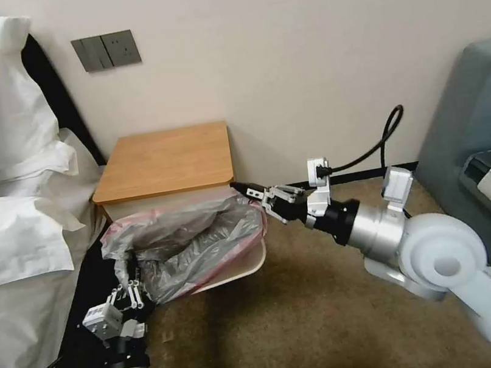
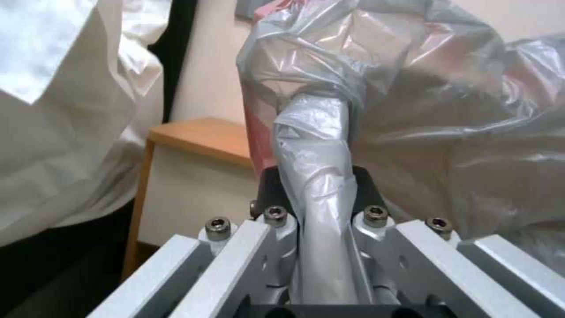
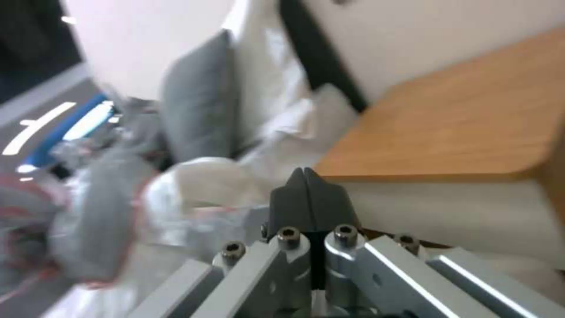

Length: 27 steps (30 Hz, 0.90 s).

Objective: Pick up the garbage bag from the table and place it over the trash can.

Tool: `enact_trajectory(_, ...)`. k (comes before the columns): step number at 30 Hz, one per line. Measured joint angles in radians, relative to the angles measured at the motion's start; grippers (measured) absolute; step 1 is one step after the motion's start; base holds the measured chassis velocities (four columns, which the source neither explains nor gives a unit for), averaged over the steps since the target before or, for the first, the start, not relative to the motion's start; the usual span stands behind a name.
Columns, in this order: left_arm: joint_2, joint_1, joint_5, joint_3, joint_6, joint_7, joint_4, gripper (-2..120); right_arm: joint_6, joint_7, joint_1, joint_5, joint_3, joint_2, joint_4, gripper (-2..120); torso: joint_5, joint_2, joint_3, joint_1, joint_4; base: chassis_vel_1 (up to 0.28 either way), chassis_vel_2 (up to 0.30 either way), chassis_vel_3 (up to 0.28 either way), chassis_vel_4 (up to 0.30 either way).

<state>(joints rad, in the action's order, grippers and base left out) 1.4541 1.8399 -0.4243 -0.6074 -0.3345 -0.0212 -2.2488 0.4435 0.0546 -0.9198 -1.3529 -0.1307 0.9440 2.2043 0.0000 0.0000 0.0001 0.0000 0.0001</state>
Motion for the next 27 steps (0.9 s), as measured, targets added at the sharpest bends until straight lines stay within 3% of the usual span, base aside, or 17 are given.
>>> enact_trajectory(10, 0.004, 0.001, -0.078, 0.001, 0.004, -0.018, -0.018, 7, 0.032, 0.056, -0.01, 0.032, -0.011, -0.025, -0.033, 0, 0.0001, 0.0, 0.0, 0.0, -0.0001, 0.0, 0.0, 0.0, 0.0)
enact_trajectory(17, 0.001, -0.007, -0.213, -0.001, 0.064, -0.022, -0.027, 7, 0.038, 0.051, -0.06, 0.032, -0.024, -0.038, 0.02, 0, 0.0, 0.0, 0.0, 0.0, -0.0001, 0.0, 0.0, 0.0, 0.0)
enact_trajectory(27, -0.002, -0.013, -0.303, -0.009, 0.094, -0.001, -0.021, 7, 0.037, 0.101, -0.094, 0.025, -0.022, -0.026, 0.092, 0, 0.0, 0.0, 0.0, 0.0, -0.0001, 0.0, 0.0, 0.0, 0.0)
